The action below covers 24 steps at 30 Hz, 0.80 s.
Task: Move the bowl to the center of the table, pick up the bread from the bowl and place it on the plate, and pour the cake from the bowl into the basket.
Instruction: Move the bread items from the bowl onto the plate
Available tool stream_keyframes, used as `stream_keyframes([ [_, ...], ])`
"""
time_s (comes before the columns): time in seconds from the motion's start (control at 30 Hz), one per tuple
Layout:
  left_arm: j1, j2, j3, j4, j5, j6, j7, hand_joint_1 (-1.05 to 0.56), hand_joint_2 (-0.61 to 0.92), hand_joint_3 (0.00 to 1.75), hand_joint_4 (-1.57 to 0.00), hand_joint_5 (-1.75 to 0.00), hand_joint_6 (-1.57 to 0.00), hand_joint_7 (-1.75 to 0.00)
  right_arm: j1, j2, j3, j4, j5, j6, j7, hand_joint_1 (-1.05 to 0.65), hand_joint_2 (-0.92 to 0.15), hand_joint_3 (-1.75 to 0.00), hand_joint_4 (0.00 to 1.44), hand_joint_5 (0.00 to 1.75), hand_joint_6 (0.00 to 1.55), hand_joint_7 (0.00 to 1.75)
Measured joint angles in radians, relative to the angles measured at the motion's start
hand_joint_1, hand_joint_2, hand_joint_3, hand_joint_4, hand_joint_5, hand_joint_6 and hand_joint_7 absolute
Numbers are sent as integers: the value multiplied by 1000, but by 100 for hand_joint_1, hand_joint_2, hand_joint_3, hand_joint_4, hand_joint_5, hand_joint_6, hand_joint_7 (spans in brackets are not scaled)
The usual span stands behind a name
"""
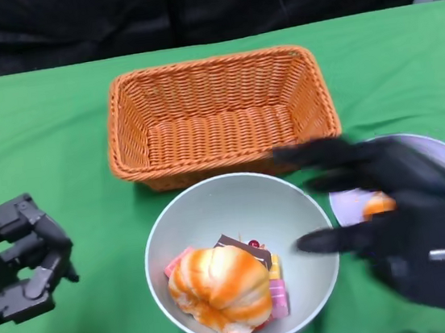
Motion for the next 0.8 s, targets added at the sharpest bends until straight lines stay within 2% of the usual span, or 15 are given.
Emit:
stream_keyframes([
  [0.23, 5, -4, -2, 2, 2, -14, 0, -7, 62, 95, -72, -166, -74, -137, -55, -4, 78, 70, 10, 7, 5, -68, -92, -10, 69, 5, 45, 0],
  [0.6, 5, -8, -4, 2, 5, -19, 1, -6, 59, 100, -74, -166, -75, -137, -72, -7, 126, 145, 10, 3, 1, -68, -92, -8, 70, 4, 45, 0],
  [0.8, 5, -11, -4, 3, 5, -32, 0, -5, 60, 101, -73, -166, -74, -137, -110, -16, 184, 217, -9, -7, 6, -73, -92, -11, 66, 2, 44, 0],
])
